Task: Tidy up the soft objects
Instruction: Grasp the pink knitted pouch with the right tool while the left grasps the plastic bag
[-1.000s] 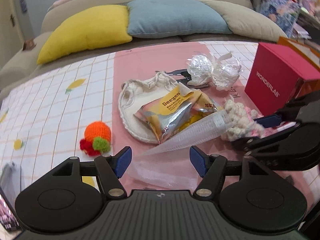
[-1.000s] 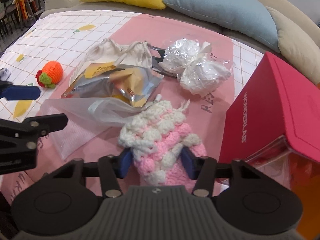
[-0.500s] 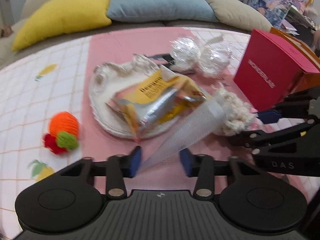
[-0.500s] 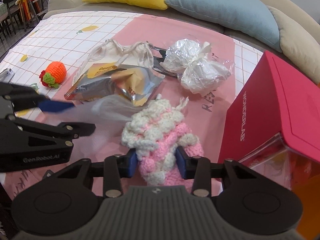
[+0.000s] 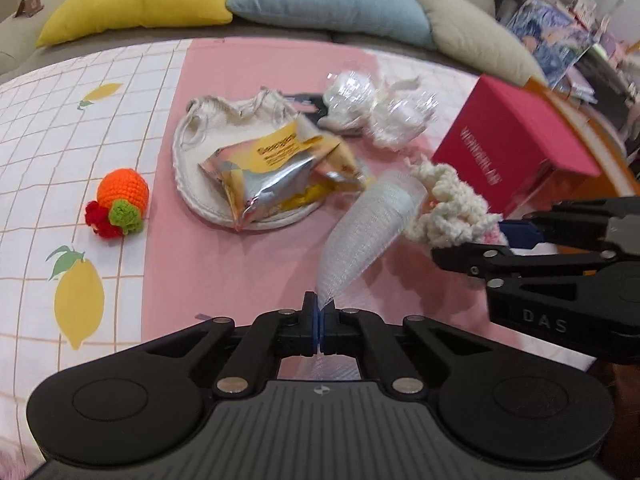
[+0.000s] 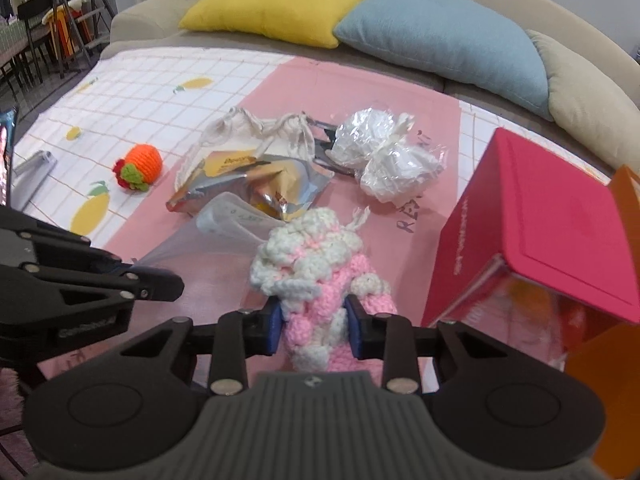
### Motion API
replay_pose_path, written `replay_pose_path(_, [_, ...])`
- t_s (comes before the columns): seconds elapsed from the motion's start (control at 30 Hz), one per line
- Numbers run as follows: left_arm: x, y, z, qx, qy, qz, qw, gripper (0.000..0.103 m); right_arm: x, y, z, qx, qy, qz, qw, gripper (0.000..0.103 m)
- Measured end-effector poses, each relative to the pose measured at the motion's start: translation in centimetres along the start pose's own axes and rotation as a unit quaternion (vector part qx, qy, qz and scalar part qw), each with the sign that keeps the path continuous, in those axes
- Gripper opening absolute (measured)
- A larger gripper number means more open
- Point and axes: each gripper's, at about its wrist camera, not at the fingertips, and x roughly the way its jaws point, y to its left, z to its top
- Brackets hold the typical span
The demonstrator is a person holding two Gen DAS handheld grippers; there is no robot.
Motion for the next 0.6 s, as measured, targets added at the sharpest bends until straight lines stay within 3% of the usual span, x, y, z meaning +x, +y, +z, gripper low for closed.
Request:
replay_pose_path(0.17, [-2.7, -1.1, 0.2, -0.015, -0.017, 0.013, 0.9997, 0.000, -2.6, -0.5, -0.5, 0.008, -0.013, 0.010, 1.000, 0.031])
replay_pose_path(0.6, [-7.8, -5.5, 1.7, 0.005, -0.079, -0.016, 0.9967, 0.000, -10.4, -2.5, -2.3, 0.015, -0.074, -0.003, 0.997, 0.031])
